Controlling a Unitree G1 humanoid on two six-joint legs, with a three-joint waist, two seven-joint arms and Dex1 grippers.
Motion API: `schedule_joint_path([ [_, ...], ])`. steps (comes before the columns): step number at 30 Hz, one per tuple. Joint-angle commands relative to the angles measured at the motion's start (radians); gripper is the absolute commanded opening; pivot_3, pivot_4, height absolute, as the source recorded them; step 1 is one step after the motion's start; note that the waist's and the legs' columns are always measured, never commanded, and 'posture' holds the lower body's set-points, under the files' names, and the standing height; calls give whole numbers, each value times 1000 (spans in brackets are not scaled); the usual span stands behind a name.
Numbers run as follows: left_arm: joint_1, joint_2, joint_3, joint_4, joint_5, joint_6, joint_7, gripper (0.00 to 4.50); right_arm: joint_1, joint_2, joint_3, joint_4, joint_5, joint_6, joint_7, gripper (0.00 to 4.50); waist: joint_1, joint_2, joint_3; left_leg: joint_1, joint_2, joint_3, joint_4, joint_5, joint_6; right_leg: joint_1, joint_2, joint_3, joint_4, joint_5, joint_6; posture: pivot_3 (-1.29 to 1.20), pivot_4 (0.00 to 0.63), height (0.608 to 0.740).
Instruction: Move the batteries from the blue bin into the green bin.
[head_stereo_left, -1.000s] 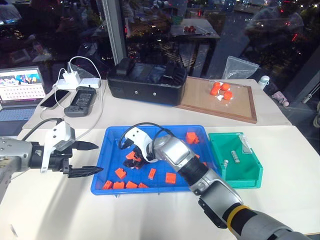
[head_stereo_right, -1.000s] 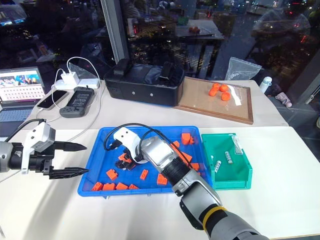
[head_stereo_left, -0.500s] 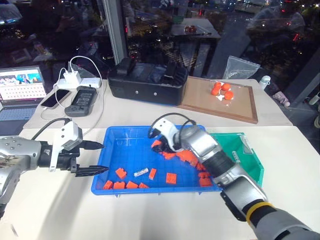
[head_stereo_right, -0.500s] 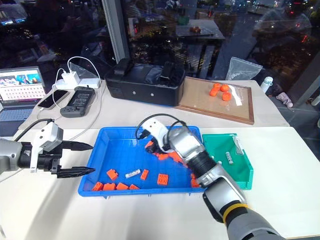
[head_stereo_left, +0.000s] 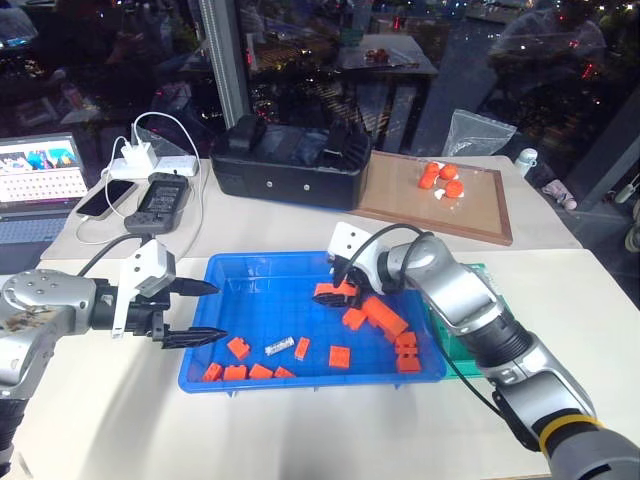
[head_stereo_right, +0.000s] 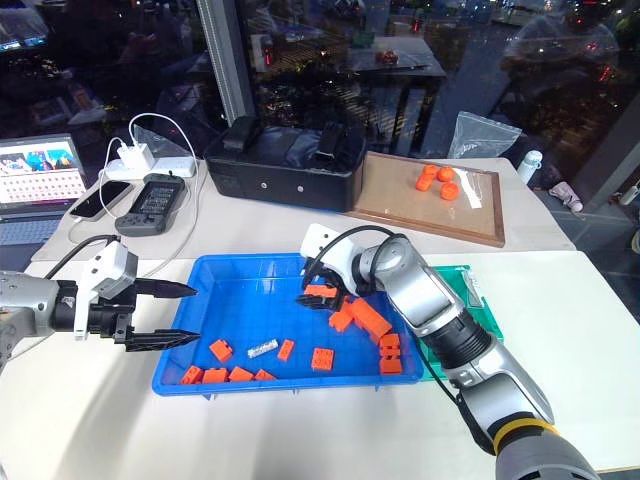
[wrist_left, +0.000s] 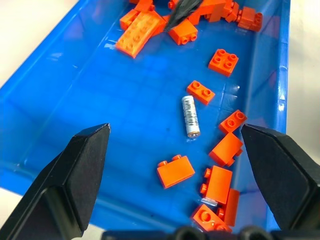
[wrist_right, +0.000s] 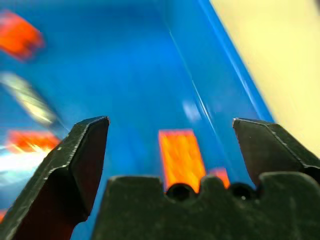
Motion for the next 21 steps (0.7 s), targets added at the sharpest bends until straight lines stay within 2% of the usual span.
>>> schedule_joint_path([
  [1, -15, 5, 3, -2, 4, -22, -7, 4500, 35, 5, 56, -34, 1, -176, 88, 4438, 3, 0, 0, 0, 0, 0, 0, 0, 0, 0, 0, 0, 0, 0, 0, 0, 150, 735],
  [4, -15, 5, 2, 3, 4, -24, -11, 4500, 22, 20, 128, 11, 14, -144, 186, 4438, 2, 0, 0, 1, 0, 0, 2, 0, 0, -1, 0, -1, -1, 0, 0, 0, 150, 735],
  [10, -4, 5, 8, -2, 4, -25, -8, 4500, -18, 156, 172, 204, -43, -180, 164, 4438, 1, 0, 0, 1, 1, 1, 2, 0, 0, -1, 0, -1, 1, 0, 0, 0, 150, 735],
  [14, 25, -1, 28, -28, -11, -9, 6, 4500, -26, 202, 178, 329, -80, -170, 147, 4438, 2, 0, 0, 1, 1, 1, 2, 0, 0, -1, 0, -1, 1, 0, -1, 0, 150, 735],
  [17, 38, 0, 34, -37, -16, -7, 10, 4500, -27, 213, 186, 374, -106, -180, 153, 3693, 4, 0, 0, 1, 1, 1, 2, 0, 0, -1, -1, -1, 0, 0, -1, 0, 150, 735],
  [21, 30, -1, 30, -33, -16, -7, 12, 4500, -24, 211, 186, 382, -122, -203, 171, 2357, 2, 0, 0, 2, 1, 1, 2, 0, 0, -1, -1, -1, 1, 0, -1, 0, 150, 735],
])
